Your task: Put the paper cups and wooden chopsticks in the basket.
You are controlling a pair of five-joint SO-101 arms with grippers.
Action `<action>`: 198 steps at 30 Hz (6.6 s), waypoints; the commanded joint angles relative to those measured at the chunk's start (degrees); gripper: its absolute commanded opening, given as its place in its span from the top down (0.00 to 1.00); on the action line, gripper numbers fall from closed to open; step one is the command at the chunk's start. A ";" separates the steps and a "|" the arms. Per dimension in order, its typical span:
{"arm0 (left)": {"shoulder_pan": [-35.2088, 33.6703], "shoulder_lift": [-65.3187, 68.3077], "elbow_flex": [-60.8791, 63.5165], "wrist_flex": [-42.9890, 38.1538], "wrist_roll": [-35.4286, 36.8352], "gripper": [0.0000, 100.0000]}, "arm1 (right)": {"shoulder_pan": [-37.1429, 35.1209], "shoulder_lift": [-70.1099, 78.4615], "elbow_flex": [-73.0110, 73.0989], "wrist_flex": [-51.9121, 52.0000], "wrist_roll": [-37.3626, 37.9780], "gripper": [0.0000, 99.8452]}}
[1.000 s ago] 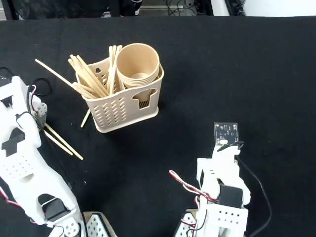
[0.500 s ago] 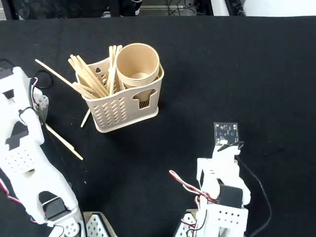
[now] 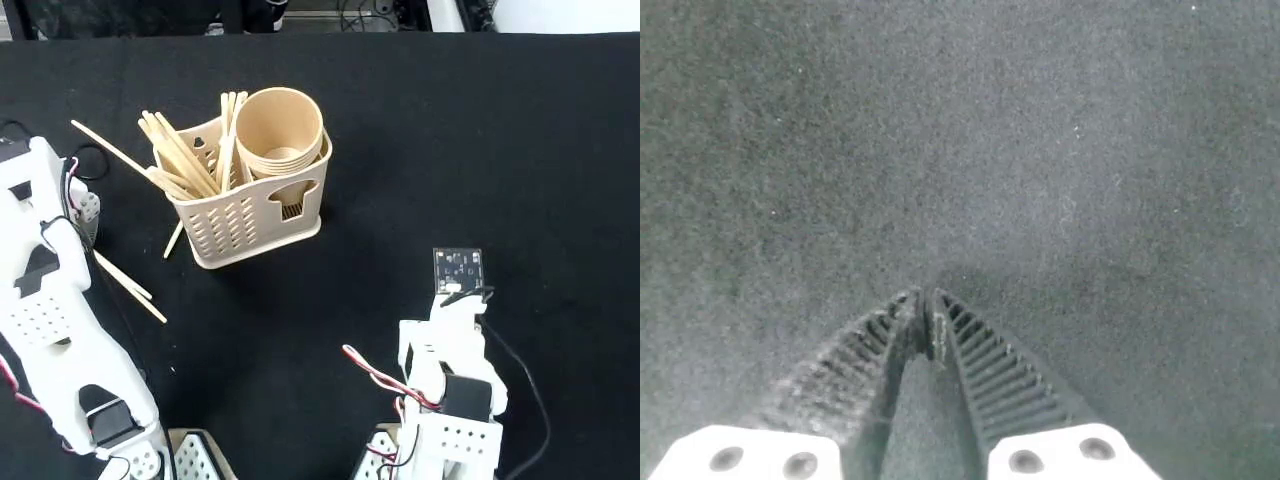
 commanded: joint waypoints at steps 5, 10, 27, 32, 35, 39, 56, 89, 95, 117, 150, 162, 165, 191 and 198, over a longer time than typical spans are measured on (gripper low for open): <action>-0.04 2.99 -2.15 4.66 0.18 0.85 | -0.62 -3.82 -0.48 0.18 -0.18 0.99; -0.04 4.92 -4.97 6.42 0.18 0.86 | -0.62 -3.82 -0.48 0.18 -0.18 0.99; 0.48 1.67 -11.03 9.85 -1.14 0.97 | -0.62 -3.82 -0.48 0.18 -0.18 0.99; 0.40 -7.47 -9.98 13.27 -1.23 0.97 | -0.62 -3.82 -0.48 0.18 -0.18 0.99; 0.40 -14.33 -9.36 15.12 -2.20 0.97 | -0.62 -3.82 -0.48 0.18 -0.18 0.99; 0.40 -24.18 -8.75 16.79 -2.81 0.97 | -0.62 -3.82 -0.48 0.18 -0.18 0.99; -9.19 -35.43 20.79 -5.27 -14.86 0.82 | -0.62 -3.82 -0.48 0.18 -0.18 0.99; -12.44 -8.88 -1.71 8.88 -36.22 0.97 | -0.62 -3.82 -0.48 0.18 -0.18 0.99; -6.29 -20.31 13.05 0.26 -30.42 0.97 | -0.62 -3.82 -0.48 0.18 -0.18 0.99; -4.88 -24.09 29.85 -20.66 -23.74 0.97 | -0.62 -3.82 -0.48 0.18 -0.18 0.99; -2.51 -22.68 23.52 -17.05 -22.59 0.97 | -0.62 -3.82 -0.48 0.18 -0.18 0.99; -4.18 -15.12 23.69 -18.99 -22.95 0.97 | -0.62 -3.82 -0.48 0.18 -0.18 0.99; -4.18 -13.36 23.78 -20.57 -23.03 0.97 | -0.62 -3.82 -0.48 0.18 -0.18 0.99; -9.19 -8.18 20.26 -13.54 -23.12 0.97 | -0.62 -3.82 -0.48 0.18 -0.18 0.99; -9.10 -7.91 18.95 -11.96 -26.55 0.97 | -0.62 -3.82 -0.48 0.18 -0.18 0.99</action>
